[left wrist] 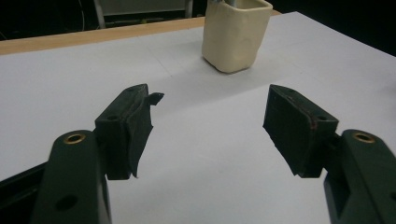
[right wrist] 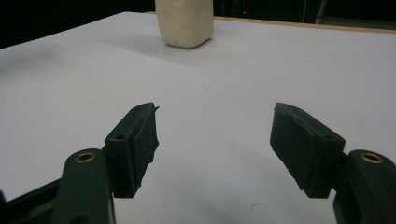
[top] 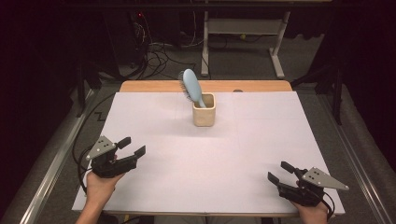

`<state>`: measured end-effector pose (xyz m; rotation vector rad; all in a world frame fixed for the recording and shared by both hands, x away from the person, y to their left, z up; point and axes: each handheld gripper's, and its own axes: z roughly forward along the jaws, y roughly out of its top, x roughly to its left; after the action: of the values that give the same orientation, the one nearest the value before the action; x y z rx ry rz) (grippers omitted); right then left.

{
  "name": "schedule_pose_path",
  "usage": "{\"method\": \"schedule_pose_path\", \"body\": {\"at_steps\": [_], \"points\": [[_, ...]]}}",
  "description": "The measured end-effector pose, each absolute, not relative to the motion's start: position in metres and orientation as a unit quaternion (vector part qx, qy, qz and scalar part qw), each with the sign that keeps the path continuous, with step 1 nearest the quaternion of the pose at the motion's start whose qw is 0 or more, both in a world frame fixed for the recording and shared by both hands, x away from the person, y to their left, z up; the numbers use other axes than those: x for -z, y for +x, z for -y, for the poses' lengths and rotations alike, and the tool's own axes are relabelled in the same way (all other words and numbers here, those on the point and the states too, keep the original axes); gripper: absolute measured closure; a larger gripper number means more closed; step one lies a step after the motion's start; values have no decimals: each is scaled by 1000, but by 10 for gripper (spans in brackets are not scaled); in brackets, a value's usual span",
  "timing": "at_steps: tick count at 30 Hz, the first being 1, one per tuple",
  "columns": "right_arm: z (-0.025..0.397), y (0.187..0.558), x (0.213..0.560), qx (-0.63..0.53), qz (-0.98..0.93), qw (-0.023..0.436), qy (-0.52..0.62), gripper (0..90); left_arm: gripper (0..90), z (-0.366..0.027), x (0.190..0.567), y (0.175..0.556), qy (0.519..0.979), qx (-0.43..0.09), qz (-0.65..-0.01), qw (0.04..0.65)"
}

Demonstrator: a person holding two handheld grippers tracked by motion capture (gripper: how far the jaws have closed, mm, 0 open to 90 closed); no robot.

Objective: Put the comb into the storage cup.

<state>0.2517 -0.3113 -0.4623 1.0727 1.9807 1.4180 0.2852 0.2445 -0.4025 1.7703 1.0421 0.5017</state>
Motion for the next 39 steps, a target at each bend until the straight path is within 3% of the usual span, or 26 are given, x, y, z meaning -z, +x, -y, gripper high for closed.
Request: {"method": "schedule_pose_path", "body": {"at_steps": [39], "points": [[311,252,463,-515,-724,238,392,323,339,-257,425,289,725,-201,-459,473]]}}
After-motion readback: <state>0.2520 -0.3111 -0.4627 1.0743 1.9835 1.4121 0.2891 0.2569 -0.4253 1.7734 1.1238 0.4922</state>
